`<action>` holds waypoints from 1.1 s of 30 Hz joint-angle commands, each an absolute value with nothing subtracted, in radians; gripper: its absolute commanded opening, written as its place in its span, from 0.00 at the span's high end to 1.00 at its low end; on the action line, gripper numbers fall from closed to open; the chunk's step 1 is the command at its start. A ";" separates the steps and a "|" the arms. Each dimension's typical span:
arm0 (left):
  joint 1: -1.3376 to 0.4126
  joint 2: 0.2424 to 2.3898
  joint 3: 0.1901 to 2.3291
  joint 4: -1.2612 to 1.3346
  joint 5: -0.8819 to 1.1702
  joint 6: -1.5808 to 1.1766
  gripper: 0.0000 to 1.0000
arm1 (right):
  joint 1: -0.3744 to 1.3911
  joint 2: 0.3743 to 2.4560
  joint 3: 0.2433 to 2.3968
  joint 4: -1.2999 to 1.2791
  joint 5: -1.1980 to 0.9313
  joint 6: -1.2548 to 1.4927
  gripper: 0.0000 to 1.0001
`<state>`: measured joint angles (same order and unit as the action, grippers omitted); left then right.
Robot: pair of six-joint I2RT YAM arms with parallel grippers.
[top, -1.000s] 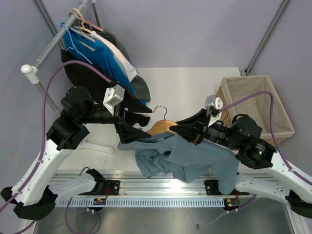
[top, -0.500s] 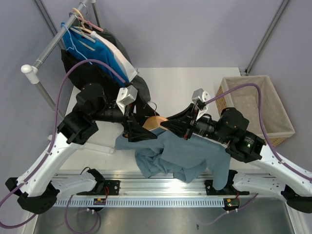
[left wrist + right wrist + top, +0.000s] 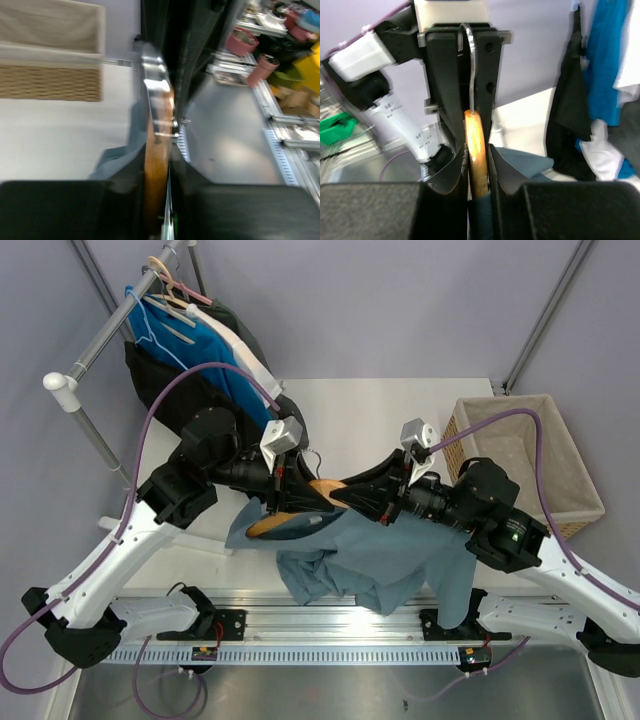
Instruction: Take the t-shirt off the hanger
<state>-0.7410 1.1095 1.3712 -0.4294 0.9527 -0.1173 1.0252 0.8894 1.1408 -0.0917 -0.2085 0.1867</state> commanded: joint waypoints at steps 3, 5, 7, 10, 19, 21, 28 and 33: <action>-0.768 1.120 1.371 -0.407 0.836 -0.138 1.00 | 1.031 0.887 1.195 0.008 -0.232 0.215 1.00; -0.767 1.111 1.367 -0.406 0.819 -0.147 1.00 | 1.031 0.888 1.201 0.006 -0.236 0.216 1.00; -0.767 1.098 1.362 -0.406 0.793 -0.164 1.00 | 1.031 0.882 1.204 -0.047 -0.248 0.216 0.77; -0.767 1.049 1.341 -0.406 0.790 -0.163 1.00 | 1.031 0.824 1.163 -0.070 -0.233 0.230 0.41; -0.767 0.890 1.327 -0.437 0.608 -0.176 1.00 | 1.031 0.597 1.078 -0.262 -0.043 0.232 0.00; -0.767 0.882 1.341 -0.455 0.549 -0.175 1.00 | 1.031 0.568 1.057 -0.302 0.074 0.215 0.01; -0.767 0.900 1.416 -0.520 0.407 -0.169 1.00 | 1.031 0.598 0.988 -0.384 0.328 0.190 0.00; -0.767 0.881 1.405 -0.525 0.390 -0.160 1.00 | 1.031 0.623 0.916 -0.339 0.442 0.172 0.03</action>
<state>-0.7677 0.9051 1.3617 -0.5850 0.4347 -0.1547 1.0279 0.6167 0.9367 -0.3477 0.3046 0.2012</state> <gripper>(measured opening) 0.141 0.981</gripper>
